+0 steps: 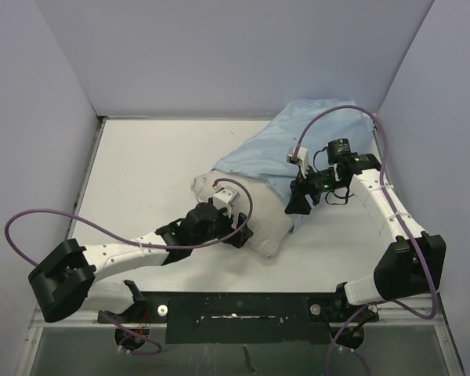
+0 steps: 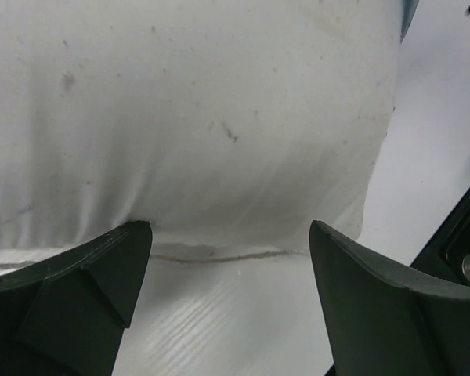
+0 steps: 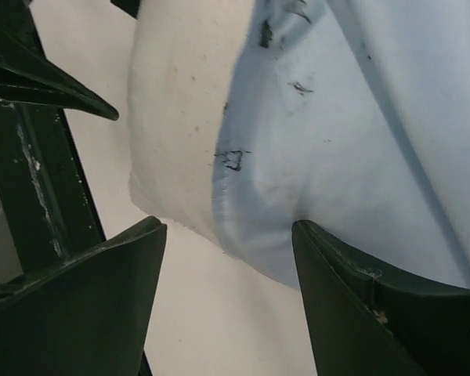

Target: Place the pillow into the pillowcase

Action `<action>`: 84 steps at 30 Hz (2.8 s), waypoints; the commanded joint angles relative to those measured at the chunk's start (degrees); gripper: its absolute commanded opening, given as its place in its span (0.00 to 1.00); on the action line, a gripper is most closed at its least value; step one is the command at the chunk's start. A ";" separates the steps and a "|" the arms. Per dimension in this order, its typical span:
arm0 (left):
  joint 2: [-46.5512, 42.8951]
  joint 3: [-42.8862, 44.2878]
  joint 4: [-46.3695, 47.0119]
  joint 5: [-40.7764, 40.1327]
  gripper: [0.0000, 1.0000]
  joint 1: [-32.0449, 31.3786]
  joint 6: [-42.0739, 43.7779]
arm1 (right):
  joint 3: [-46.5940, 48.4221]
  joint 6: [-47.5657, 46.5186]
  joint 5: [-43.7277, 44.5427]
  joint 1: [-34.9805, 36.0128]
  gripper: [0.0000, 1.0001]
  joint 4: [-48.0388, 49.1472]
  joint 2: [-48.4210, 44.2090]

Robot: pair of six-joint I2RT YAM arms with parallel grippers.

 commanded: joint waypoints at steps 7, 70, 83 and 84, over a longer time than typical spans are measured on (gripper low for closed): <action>6.41 2.48 13.12 -6.81 0.69 -0.09 -5.91 | -2.60 6.98 8.09 1.75 0.42 10.54 0.50; 26.99 37.10 -25.46 -21.29 0.02 -12.55 24.47 | 0.44 3.94 -20.61 -13.24 0.72 6.29 0.65; 12.21 37.59 -4.71 26.21 0.00 14.27 -11.50 | 3.16 -1.55 -21.56 -13.06 0.73 1.21 0.40; 12.95 38.90 -4.66 27.63 0.00 15.04 -13.56 | 2.89 -1.36 -21.07 -12.87 0.73 1.50 0.13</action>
